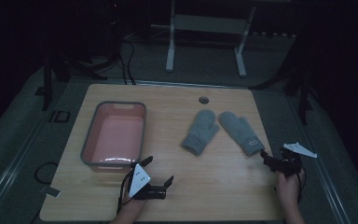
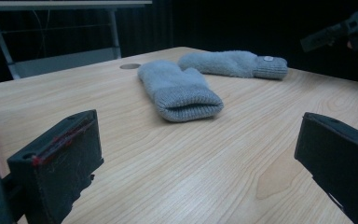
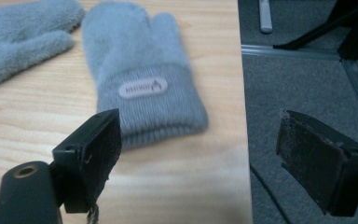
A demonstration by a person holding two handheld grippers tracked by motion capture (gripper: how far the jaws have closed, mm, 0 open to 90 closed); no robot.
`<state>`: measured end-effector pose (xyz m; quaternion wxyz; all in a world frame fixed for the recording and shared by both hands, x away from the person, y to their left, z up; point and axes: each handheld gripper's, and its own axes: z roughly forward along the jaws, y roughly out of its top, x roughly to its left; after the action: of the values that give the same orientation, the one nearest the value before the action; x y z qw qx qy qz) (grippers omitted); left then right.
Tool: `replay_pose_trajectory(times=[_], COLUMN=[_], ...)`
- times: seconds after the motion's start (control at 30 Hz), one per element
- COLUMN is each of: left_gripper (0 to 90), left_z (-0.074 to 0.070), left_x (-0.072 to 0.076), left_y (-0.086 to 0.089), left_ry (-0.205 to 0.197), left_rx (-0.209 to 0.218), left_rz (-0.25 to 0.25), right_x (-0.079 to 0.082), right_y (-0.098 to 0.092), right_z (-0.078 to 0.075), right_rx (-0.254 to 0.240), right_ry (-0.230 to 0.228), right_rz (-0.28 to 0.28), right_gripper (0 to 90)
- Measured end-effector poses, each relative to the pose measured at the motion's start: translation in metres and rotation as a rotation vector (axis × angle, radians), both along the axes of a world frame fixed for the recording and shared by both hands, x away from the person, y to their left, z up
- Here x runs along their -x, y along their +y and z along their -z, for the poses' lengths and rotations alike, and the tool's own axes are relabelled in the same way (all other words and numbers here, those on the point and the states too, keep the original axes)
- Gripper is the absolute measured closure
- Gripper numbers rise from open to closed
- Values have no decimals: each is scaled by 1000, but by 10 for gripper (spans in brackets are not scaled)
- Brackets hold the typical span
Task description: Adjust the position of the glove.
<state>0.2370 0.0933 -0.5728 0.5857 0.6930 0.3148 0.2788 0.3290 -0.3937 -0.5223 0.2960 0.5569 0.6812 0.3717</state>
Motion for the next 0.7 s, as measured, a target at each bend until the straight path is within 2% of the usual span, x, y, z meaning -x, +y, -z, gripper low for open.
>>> replay_pose_trajectory(times=[0.17, 0.23, 0.3, 0.4, 0.7], left_gripper=[10, 10, 10, 10, 9], left_z=[0, 0, 0, 0, 0], left_x=[0, 0, 0, 0, 0], left_y=[0, 0, 0, 0, 0], left_ry=[0, 0, 0, 1, 1], left_rx=[0, 0, -1, -1, -1], left_rz=[2, 2, 3, 4, 5], right_x=[-8, -15, -20, -27, -45], right_y=[7, 16, 23, 32, 56], right_z=[-13, -23, -29, -35, -50], right_rx=[7, 40, 55, 49, 49], right_ry=[-27, -51, -43, -31, -35], right_rz=[-43, -107, -144, -179, -236], right_gripper=[141, 135, 134, 134, 134])
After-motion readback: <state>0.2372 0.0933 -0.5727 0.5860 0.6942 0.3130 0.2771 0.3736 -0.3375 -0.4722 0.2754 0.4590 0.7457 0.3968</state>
